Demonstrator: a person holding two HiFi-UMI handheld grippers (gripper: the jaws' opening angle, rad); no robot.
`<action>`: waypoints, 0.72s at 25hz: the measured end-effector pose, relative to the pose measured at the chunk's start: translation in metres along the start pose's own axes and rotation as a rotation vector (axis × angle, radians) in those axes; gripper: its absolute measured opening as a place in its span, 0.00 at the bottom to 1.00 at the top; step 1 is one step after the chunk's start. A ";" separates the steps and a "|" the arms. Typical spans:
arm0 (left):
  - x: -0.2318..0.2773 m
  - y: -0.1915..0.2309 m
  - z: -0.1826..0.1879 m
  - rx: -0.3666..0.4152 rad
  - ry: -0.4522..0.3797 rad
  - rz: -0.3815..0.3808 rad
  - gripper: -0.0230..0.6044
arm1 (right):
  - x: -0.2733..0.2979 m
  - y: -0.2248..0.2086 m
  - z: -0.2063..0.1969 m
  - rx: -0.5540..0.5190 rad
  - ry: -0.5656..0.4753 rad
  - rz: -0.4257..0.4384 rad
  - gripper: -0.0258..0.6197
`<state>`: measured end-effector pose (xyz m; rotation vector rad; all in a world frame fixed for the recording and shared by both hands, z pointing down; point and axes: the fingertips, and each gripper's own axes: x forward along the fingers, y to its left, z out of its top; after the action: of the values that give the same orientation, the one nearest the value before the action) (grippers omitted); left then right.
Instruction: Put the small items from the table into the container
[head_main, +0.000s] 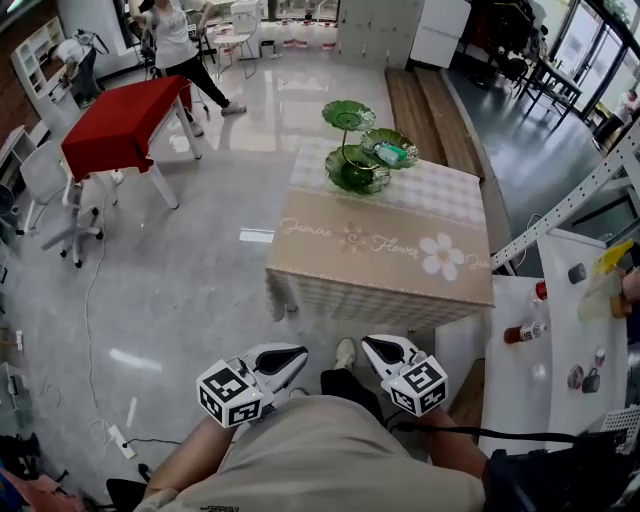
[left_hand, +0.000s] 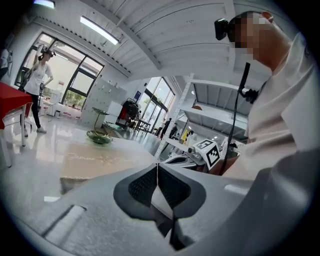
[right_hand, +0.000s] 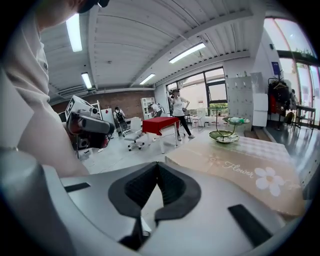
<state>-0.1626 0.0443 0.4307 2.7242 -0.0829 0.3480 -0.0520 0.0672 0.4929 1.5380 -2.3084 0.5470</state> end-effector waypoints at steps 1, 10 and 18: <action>0.000 -0.005 -0.001 0.002 0.000 -0.010 0.05 | -0.003 0.007 -0.001 -0.009 0.004 -0.001 0.06; -0.016 -0.029 -0.018 0.012 0.004 -0.024 0.05 | -0.006 0.052 -0.014 -0.073 0.022 0.030 0.06; -0.054 -0.020 -0.038 -0.036 -0.007 0.079 0.05 | 0.010 0.082 -0.011 -0.151 0.050 0.098 0.06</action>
<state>-0.2219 0.0777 0.4435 2.6920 -0.1968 0.3560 -0.1307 0.0931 0.4959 1.3334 -2.3386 0.4197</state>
